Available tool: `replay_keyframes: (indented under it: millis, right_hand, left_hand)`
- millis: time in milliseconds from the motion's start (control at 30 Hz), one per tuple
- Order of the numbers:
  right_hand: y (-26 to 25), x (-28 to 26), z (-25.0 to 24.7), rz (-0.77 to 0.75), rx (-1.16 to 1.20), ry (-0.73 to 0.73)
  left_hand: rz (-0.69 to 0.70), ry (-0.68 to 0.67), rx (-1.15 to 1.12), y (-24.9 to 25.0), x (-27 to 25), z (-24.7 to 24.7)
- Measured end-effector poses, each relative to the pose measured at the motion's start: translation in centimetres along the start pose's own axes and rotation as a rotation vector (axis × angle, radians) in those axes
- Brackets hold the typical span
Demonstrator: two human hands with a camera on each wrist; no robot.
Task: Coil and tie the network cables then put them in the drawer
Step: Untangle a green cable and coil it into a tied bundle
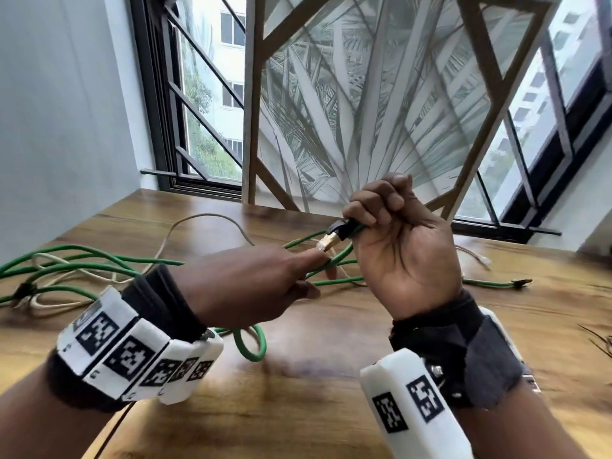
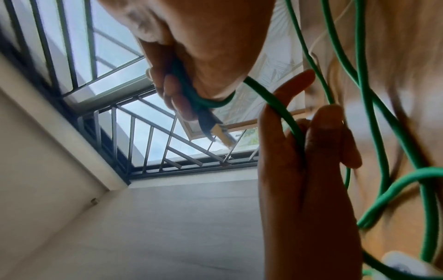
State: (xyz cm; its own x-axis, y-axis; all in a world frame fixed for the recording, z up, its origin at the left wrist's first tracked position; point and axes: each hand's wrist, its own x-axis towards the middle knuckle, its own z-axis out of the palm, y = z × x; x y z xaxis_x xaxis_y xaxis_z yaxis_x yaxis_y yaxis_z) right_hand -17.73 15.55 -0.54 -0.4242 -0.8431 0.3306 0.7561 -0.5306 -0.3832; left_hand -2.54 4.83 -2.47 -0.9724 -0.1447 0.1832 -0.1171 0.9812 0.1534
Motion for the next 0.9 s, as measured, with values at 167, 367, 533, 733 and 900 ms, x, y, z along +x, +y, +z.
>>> replay_keyframes:
  millis: [167, 367, 533, 733, 900]
  right_hand:
    - [0.3, 0.5, -0.4, -0.089, -0.219, -0.040]
    - [0.2, 0.7, -1.0, -0.148, -0.443, -0.005]
    - [0.6, 0.0, -0.4, -0.167, -0.685, -0.093]
    - [1.5, -0.3, -0.9, -0.319, -1.125, -0.104]
    - [1.3, -0.2, -1.3, -0.337, -1.244, -0.084]
  left_hand:
    - [-0.050, -0.060, -0.108, 0.2, 0.2, 0.1]
    - [-0.080, -0.131, -0.149, 0.0, -0.1, 0.0]
    - [-0.203, 0.003, -0.133, -0.8, -0.5, -0.7]
    - [-0.279, 0.000, -0.319, -0.5, -0.8, -1.9]
    - [-0.292, -0.082, -0.421, -0.1, -1.2, -2.8]
